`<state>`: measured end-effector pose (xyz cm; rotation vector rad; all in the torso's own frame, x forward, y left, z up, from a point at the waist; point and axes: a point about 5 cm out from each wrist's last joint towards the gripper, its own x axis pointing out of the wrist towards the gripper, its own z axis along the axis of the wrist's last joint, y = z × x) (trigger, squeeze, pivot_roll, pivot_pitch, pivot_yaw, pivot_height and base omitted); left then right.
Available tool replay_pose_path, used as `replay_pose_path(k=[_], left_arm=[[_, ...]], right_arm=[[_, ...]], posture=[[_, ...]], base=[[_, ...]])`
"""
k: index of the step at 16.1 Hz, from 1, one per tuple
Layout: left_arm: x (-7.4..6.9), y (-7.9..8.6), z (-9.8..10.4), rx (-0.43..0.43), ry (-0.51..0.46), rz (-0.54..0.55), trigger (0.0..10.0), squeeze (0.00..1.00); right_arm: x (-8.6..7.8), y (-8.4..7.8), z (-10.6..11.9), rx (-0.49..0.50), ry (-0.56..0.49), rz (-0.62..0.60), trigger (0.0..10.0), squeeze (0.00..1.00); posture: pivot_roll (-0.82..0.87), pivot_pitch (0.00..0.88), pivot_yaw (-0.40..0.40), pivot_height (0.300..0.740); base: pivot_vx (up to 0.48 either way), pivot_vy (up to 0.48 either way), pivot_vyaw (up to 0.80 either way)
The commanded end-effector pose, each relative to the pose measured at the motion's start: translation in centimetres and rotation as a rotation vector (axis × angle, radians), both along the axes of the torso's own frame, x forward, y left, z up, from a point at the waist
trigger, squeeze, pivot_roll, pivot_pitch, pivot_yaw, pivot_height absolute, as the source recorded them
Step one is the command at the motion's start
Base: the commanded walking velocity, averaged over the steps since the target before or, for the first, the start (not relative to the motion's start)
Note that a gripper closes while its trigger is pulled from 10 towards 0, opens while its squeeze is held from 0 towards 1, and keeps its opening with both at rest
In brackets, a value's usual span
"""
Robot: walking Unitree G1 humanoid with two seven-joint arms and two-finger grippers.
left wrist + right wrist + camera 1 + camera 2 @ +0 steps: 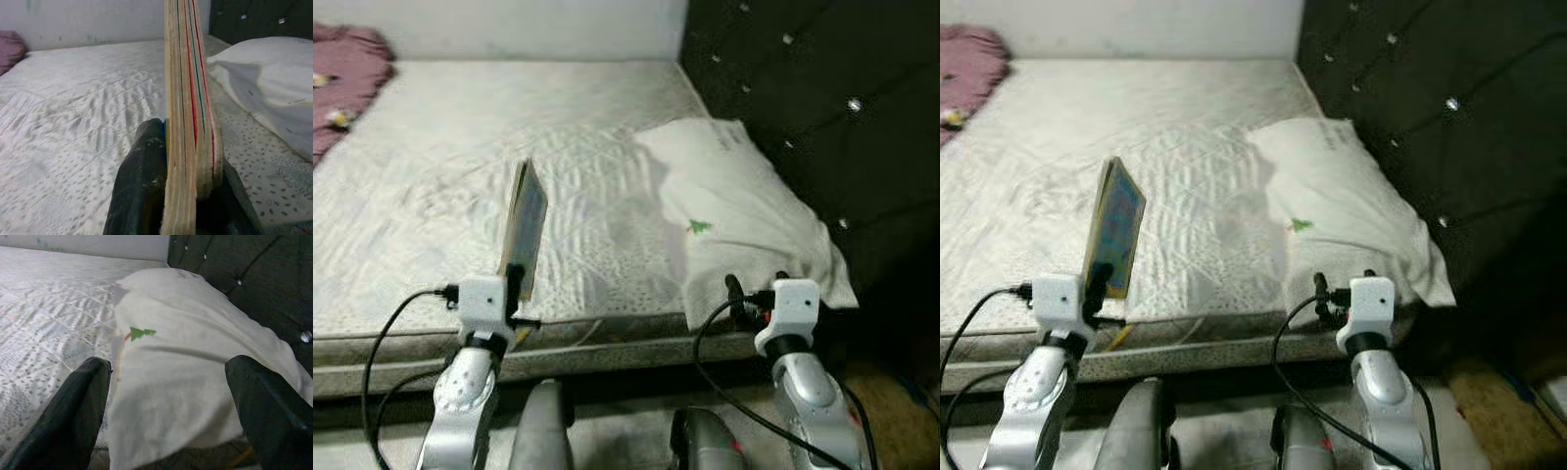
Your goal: Clean up the room
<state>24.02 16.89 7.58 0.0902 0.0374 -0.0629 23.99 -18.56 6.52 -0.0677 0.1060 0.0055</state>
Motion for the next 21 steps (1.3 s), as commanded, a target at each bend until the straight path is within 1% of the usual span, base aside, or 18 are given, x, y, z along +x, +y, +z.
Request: replay_pose_path(k=[1,2,3,5,6,8,9,11,12,13,14,16,21], left_arm=[[0.4,-0.3,1.4,0.014,-0.068,-0.01,10.0,0.0],[0.6,0.0,1.5,0.008,-0.07,0.02,10.0,0.0],[0.6,0.1,1.5,0.006,-0.065,0.034,10.0,0.0],[0.7,0.1,1.7,0.001,-0.072,0.034,10.0,0.0],[0.8,0.1,1.7,-0.015,-0.072,0.042,10.0,0.0],[0.9,0.1,1.6,-0.028,-0.059,0.047,10.0,0.0],[0.9,0.2,1.4,-0.041,-0.043,0.06,10.0,0.0],[1.0,0.5,1.5,-0.055,-0.048,0.078,10.0,0.0],[1.1,0.7,1.5,-0.093,-0.04,0.097,10.0,0.0],[1.1,0.7,1.4,-0.102,-0.037,0.103,10.0,0.0],[1.1,0.9,1.3,-0.126,-0.028,0.121,10.0,0.0],[1.3,1.1,1.4,-0.145,-0.025,0.139,10.0,0.0],[1.7,1.1,1.7,-0.153,-0.03,0.139,10.0,0.0]], right_arm=[[0.3,0.0,0.3,0.002,-0.007,0.002,10.0,0.0],[0.3,0.0,0.4,0.0,-0.008,0.004,10.0,0.0],[0.3,0.0,0.4,-0.004,-0.012,0.008,10.0,0.0],[0.4,-0.1,0.4,0.0,-0.008,0.009,10.0,0.0],[0.4,-0.1,0.4,0.0,-0.008,0.008,10.0,0.0],[0.4,-0.1,0.4,0.0,-0.006,0.009,10.0,0.0],[0.4,-0.1,0.4,-0.001,-0.006,0.011,10.0,0.0],[0.4,-0.1,0.4,0.0,-0.005,0.012,10.0,0.0],[0.4,-0.1,0.4,0.002,-0.005,0.014,10.0,0.0],[0.4,0.0,0.4,0.002,-0.005,0.014,10.0,0.0],[0.4,0.0,0.4,0.004,-0.006,0.016,10.0,0.0],[0.3,0.2,0.5,-0.016,-0.013,0.051,10.0,0.0],[0.2,0.2,0.5,-0.011,-0.009,0.047,10.0,0.0]], posture=[[-0.01,0.055,-0.01,0.602],[-0.01,0.059,-0.009,0.582],[-0.01,0.061,-0.009,0.574],[-0.01,0.063,-0.009,0.574],[-0.01,0.063,-0.009,0.574],[-0.01,0.063,-0.008,0.574],[-0.02,0.065,-0.007,0.574],[-0.02,0.067,-0.007,0.574],[-0.02,0.067,-0.007,0.574],[-0.02,0.067,-0.006,0.574],[-0.02,0.068,-0.007,0.574],[-0.02,0.068,-0.008,0.574],[-0.02,0.074,-0.006,0.574]], base=[[0.0,0.0,0.0],[0.0,0.0,0.0],[0.0,0.0,0.0],[0.0,0.0,0.0],[0.0,0.0,0.0],[0.0,0.0,0.0],[0.0,0.0,0.0],[0.0,0.0,0.0],[0.0,0.0,0.0],[0.0,0.0,0.0],[0.304,0.0,0.0],[0.368,0.0,0.0],[0.4,0.0,0.0]])
